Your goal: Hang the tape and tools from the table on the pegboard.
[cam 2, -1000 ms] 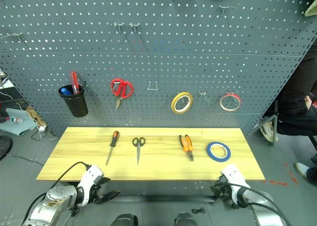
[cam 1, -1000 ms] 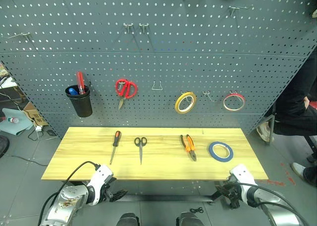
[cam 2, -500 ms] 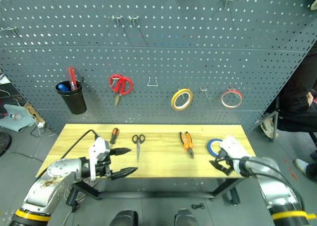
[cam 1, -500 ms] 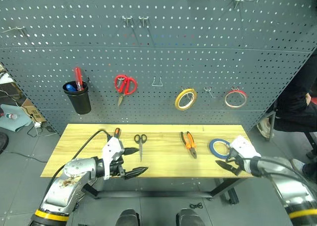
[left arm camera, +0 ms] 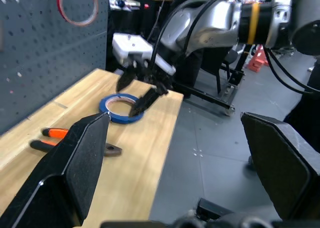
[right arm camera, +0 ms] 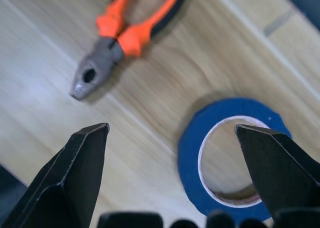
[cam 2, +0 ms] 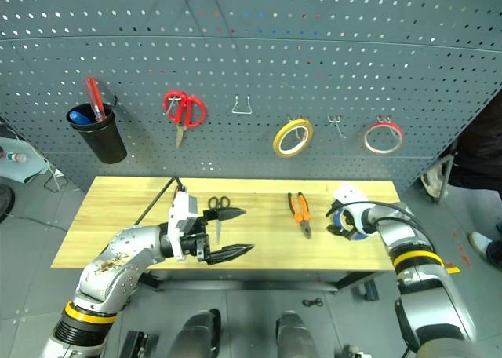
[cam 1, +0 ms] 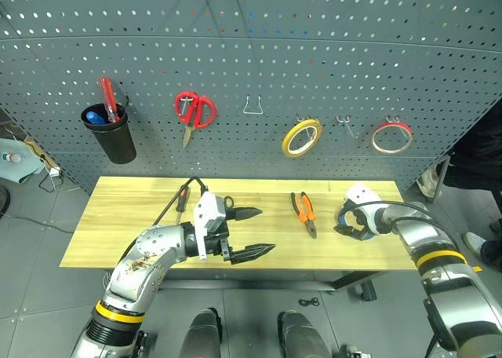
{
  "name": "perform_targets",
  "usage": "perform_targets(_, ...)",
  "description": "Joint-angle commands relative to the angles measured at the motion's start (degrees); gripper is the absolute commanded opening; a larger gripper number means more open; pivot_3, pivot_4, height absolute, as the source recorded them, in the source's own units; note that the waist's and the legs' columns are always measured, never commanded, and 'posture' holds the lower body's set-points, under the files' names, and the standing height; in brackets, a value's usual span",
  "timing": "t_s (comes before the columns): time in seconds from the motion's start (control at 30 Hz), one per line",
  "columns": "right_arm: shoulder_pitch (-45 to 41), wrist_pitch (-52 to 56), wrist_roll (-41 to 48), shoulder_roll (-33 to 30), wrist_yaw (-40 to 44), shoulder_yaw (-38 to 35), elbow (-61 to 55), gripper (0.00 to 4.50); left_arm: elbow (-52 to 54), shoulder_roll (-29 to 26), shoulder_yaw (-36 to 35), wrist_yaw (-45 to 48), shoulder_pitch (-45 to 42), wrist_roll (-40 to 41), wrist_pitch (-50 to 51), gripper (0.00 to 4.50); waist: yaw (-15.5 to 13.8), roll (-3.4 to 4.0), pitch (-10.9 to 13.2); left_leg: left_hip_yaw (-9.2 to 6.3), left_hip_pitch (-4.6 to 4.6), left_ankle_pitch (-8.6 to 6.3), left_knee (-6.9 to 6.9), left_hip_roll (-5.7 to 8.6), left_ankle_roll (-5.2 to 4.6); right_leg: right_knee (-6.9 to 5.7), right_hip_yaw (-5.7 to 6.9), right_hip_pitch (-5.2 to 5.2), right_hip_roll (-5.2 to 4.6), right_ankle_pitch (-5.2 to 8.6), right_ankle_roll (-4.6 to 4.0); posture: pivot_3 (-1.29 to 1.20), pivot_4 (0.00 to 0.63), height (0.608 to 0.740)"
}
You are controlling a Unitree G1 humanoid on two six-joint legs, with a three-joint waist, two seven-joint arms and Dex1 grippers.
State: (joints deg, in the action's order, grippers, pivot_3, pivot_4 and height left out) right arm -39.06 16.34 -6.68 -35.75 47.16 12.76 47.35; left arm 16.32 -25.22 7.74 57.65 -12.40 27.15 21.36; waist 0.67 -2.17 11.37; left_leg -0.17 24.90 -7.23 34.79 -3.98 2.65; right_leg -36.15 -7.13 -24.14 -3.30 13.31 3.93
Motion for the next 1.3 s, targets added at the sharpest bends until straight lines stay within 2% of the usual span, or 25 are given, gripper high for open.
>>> perform_targets(0.03,-3.1,-2.3,-0.9,1.0,-0.3,-0.5,6.2,4.5,0.8,0.1,-1.8,0.1,-1.6,2.3,-0.3,4.46,0.0,-0.03,0.6,-0.02,0.06,0.0,0.01,0.02,0.0,0.0,-0.01,-0.03,0.0,-0.01,0.05,0.11,0.256,0.74)
perform_targets(0.43,-9.9,-7.0,-3.6,2.9,-3.0,-1.5,21.1,4.5,3.3,-1.1,-1.5,-0.4,-1.4,4.3,2.4,4.46,0.1,0.0,4.9,-0.13,0.23,0.04,0.07,0.05,-0.06,-0.02,-0.02,-0.09,0.0,-0.05,0.15,0.14,0.349,0.74)
perform_targets(0.6,-11.3,-6.2,-3.1,3.4,-3.8,-2.9,23.5,4.5,4.5,-2.0,-2.6,-1.1,-1.7,5.7,4.2,4.46,0.1,-0.01,6.4,-0.21,0.32,0.04,0.01,0.06,-0.06,-0.04,0.02,-0.15,0.01,-0.22,0.56,0.14,0.368,0.74)
perform_targets(0.83,-12.2,-4.0,-1.9,3.4,-3.8,-5.9,25.7,4.5,5.9,-1.7,-3.2,-2.5,-3.8,7.8,6.3,4.46,0.1,-0.07,7.6,-0.26,0.36,0.04,0.01,0.08,-0.05,0.0,0.03,-0.16,0.01,-0.16,0.53,0.15,0.382,0.74)
perform_targets(0.93,-12.2,-3.5,-1.7,3.5,-3.3,-6.6,25.7,3.72,6.5,-1.4,-2.9,-3.1,-4.3,8.5,7.0,4.5,0.1,-0.11,7.8,-0.27,0.38,0.04,0.02,0.11,-0.05,0.03,0.02,-0.14,0.0,-0.16,0.54,0.15,0.391,0.74)
perform_targets(1.23,-9.7,-4.9,-2.4,2.5,-4.3,-7.1,23.9,0.57,6.1,-0.8,-2.5,-3.3,-4.7,8.1,6.7,4.5,0.1,-0.12,7.8,-0.31,0.39,0.03,-0.05,0.11,-0.04,0.06,0.06,-0.16,0.0,-0.16,0.64,0.14,0.372,0.74)
perform_targets(1.3,-8.6,-7.0,-2.9,1.9,-4.6,-6.6,21.6,0.44,6.1,-0.4,-2.5,-3.6,-5.1,8.4,7.0,4.5,0.1,-0.12,7.8,-0.32,0.4,0.03,-0.05,0.12,-0.04,0.08,0.06,-0.15,0.0,-0.11,0.56,0.14,0.372,0.74)
